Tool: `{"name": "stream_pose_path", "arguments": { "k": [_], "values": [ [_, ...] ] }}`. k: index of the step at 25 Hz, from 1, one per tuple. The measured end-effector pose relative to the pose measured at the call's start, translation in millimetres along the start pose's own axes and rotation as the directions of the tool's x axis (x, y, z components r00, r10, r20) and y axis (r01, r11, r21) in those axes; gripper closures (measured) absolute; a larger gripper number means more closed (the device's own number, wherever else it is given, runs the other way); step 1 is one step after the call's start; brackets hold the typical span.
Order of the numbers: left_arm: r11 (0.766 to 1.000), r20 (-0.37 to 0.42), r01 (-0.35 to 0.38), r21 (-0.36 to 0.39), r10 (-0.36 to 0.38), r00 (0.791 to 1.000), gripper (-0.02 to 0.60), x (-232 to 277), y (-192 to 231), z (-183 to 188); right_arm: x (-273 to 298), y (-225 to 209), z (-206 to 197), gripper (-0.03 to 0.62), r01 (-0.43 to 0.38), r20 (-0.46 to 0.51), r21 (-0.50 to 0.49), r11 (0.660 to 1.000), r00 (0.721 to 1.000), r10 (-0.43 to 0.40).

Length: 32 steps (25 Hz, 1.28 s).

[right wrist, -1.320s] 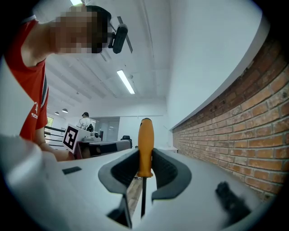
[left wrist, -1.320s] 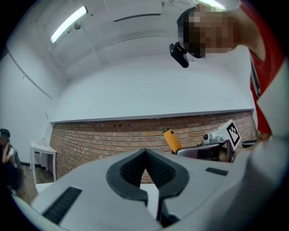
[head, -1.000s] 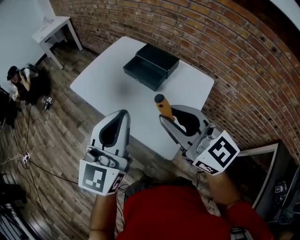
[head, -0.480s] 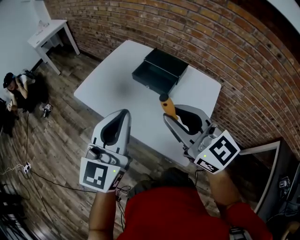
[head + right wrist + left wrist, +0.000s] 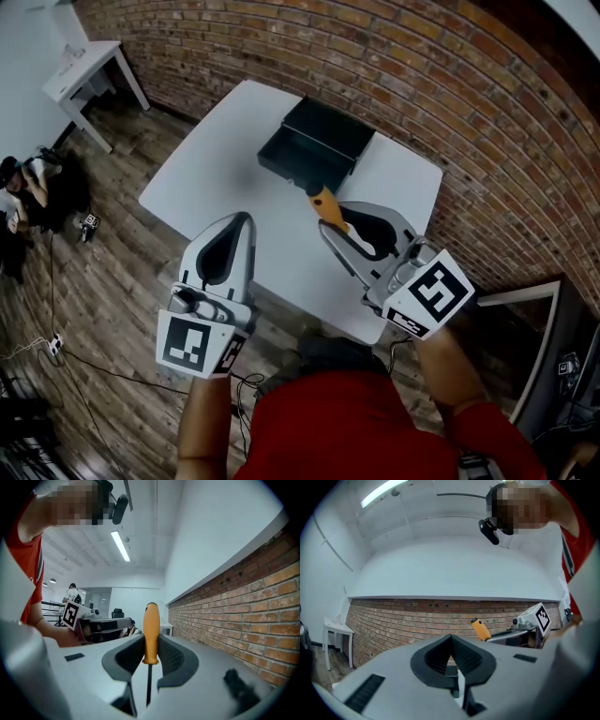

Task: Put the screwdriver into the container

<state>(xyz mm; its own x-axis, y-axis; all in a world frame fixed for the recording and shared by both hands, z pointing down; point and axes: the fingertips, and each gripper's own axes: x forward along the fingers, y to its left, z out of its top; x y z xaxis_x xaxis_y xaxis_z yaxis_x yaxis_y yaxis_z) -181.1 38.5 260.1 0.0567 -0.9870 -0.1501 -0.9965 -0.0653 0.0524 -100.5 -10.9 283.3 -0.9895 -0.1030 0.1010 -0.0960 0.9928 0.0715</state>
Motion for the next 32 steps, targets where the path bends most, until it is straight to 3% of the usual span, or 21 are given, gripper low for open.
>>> {"name": "stream_pose_path", "arguments": {
  "k": [7, 15, 32],
  "values": [
    [1.000, -0.009, -0.019, 0.014, 0.019, 1.000, 0.569, 62, 26, -8, 29, -61, -3, 0.499, -0.010, -0.011, 0.016, 1.000, 1.000, 0.011],
    [0.999, -0.025, 0.001, 0.047, 0.000, 1.000, 0.569, 105, 32, -20, 44, -101, 2, 0.499, -0.005, -0.007, 0.033, 0.999, 1.000, 0.006],
    [0.994, -0.077, 0.093, 0.064, -0.088, 0.993, 0.569, 160, 71, -63, 95, -146, -25, 0.499, 0.115, -0.156, 0.031, 0.993, 0.982, -0.109]
  ]
}}
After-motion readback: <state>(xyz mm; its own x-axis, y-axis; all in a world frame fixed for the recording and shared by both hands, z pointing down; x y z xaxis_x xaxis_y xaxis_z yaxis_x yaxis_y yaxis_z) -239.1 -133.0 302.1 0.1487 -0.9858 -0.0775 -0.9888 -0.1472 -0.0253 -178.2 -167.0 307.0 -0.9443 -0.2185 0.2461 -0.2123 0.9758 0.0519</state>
